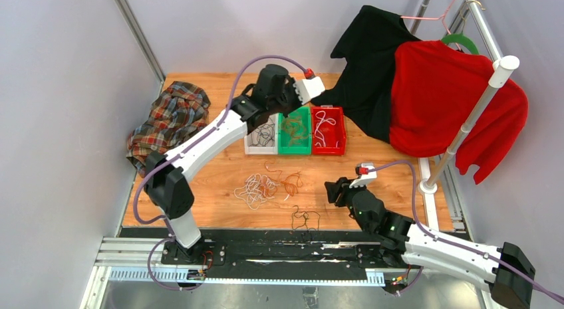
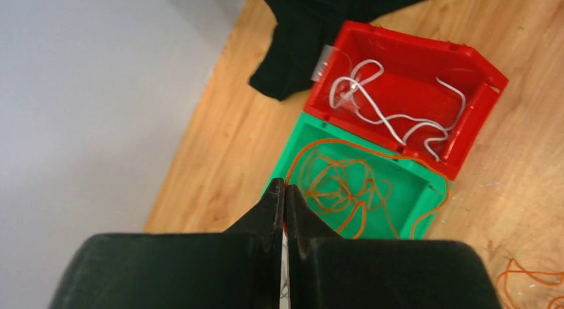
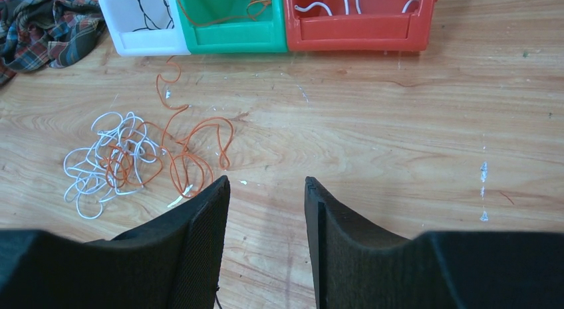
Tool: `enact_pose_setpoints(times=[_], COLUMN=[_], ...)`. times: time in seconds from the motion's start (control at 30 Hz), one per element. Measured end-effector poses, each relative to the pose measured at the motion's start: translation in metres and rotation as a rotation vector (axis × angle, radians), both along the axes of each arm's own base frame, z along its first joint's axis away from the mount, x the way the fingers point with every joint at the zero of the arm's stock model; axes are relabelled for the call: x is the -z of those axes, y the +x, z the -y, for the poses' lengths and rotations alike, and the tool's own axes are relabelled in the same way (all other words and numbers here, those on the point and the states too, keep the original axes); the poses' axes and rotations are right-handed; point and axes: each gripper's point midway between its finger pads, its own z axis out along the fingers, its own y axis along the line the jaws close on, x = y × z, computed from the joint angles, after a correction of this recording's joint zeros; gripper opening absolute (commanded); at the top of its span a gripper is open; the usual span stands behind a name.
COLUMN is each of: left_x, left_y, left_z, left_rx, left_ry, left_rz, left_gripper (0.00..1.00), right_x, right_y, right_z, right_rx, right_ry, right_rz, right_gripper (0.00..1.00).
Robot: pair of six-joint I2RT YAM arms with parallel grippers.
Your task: Untangle the cables
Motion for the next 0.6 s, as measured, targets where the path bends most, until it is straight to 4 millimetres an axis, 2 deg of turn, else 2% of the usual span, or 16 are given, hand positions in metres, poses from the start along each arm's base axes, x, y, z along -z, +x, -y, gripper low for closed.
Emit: enact_pose_setpoints(times=[0.13,0.3,0.6], left_x=[0.033,0.057,0.102], left_y=[0.0,0.004,0.031], left_z=[0.015,0.024,0.03], left_rx=[0.024,0.037,-0.003], left_ry=[0.018,0.032,0.102], left_rz=[-0.076,-0.124,-0.145], left_gripper=[0.0,0.0,0.0], right_x=[-0.001,-0.004,0.0], right_y=[0.001,0.002,0.002], right_z=[0.001,0.003,0.008], right_rx=[0.013,0.023,0.045], right_ry=[0.008,0.021,0.015], right_rz=[0.0,0.007,0.002], right_gripper=[0.46,0.46,0.45])
